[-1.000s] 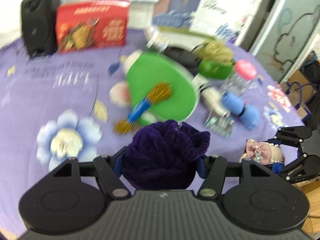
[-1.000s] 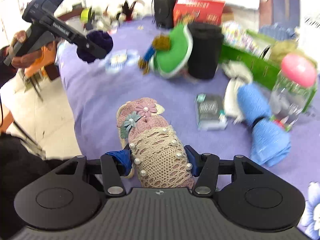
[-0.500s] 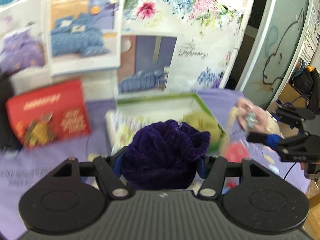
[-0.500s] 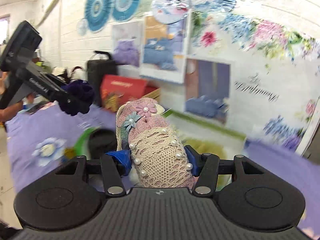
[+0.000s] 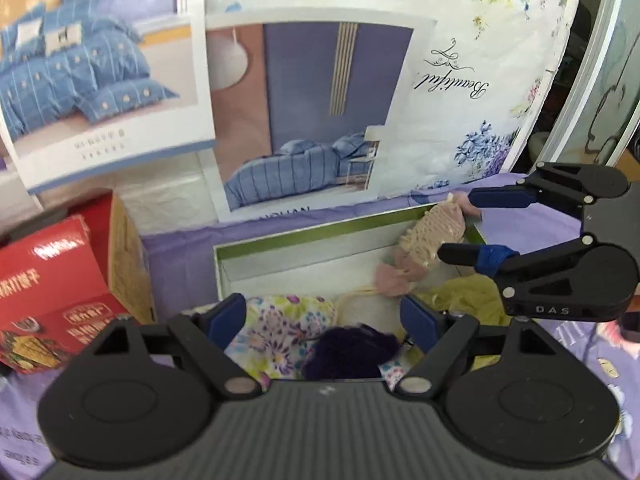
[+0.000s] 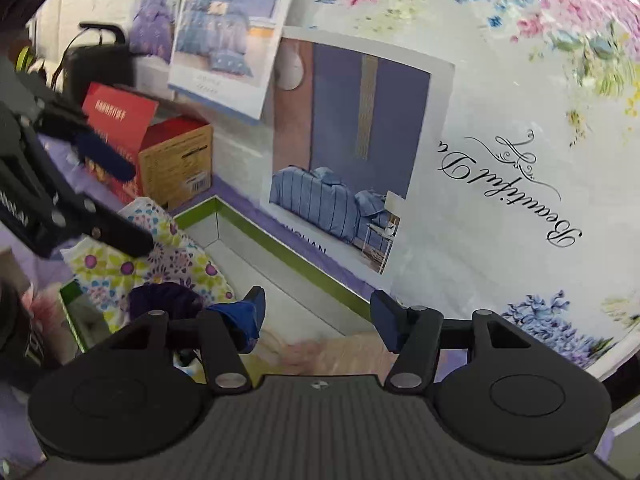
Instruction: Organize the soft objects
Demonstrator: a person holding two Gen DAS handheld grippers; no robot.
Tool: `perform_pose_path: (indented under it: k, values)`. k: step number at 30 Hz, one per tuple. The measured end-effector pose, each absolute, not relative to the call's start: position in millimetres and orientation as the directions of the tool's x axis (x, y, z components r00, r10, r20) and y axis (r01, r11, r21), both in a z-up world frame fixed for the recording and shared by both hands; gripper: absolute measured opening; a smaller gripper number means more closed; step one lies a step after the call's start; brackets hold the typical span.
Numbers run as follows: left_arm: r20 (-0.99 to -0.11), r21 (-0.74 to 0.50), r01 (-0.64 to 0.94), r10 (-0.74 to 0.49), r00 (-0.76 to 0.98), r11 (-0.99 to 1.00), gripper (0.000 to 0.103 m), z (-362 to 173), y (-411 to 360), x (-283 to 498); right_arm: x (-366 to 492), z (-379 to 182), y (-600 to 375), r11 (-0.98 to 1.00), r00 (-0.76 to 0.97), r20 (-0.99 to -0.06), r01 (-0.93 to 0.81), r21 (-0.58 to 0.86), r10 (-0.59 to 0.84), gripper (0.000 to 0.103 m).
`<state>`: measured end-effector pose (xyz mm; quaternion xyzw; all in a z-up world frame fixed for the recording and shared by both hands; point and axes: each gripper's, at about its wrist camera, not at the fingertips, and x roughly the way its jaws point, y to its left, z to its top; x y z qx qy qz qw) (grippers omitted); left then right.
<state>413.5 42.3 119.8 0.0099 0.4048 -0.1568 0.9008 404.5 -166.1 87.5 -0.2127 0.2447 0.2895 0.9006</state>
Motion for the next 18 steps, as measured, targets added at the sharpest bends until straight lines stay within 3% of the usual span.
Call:
perform_pose_path:
  k: [11,18]
  values:
    - [-0.694,-0.020,0.272,-0.209,0.688,0.962,0.082,141,29,346,355,101,-198,0.780,0.732,-0.544,-0.590,-0.207,0.410,0.045]
    - [-0.645,-0.021,0.326,-0.262,0.718,0.945,0.083,165,14,271,289,124,-224,0.813,0.747,-0.546,-0.551,-0.188,0.380,0.045]
